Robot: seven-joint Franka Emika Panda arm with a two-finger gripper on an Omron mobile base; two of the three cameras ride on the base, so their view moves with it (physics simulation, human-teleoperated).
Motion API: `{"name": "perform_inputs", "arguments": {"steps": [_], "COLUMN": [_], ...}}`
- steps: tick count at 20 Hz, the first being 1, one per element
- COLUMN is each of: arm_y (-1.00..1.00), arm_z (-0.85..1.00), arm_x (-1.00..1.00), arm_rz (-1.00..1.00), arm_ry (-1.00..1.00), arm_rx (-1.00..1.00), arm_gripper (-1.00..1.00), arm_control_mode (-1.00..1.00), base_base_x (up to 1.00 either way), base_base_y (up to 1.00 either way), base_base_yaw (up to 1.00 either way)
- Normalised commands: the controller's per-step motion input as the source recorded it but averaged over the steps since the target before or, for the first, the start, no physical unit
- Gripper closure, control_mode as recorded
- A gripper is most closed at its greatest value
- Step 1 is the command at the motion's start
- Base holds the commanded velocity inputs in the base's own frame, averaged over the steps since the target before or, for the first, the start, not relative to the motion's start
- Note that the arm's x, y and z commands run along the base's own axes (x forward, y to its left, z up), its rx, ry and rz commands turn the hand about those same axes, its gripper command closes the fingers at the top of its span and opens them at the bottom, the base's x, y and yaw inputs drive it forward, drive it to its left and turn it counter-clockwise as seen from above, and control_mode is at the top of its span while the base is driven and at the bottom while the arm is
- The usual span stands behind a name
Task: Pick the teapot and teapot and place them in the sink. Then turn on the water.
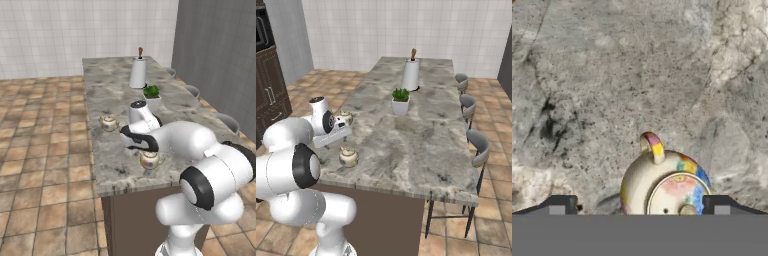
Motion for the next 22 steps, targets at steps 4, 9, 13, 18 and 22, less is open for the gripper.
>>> {"name": "perform_inputs", "arguments": {"steps": [4,9,13,18,22], "arm_y": [0.00,0.00,0.00,0.00,-0.01], "arm_z": [-0.49,-0.40,-0.37,-0.08,0.00], "arm_x": [0.67,0.39,0.21,-0.02,-0.05], "arm_rz": [0.12,0.02,0.02,0.00,0.00], "arm_ry": [0.00,-0.01,0.00,-0.01,-0.01], "arm_rx": [0.00,-0.06,-0.06,-0.02,0.00], "arm_gripper": [-1.00,-1.00,-1.00,-1.00,-1.00], "arm_control_mode": [-1.00,-1.00,-1.00,-1.00,-1.00], "base_base_x": [0.00,0.00,0.00,0.00,0.00], "base_base_y": [0.00,0.00,0.00,0.00,0.00], "base_base_yaw": [0.00,0.00,0.00,0.00,0.00]}}
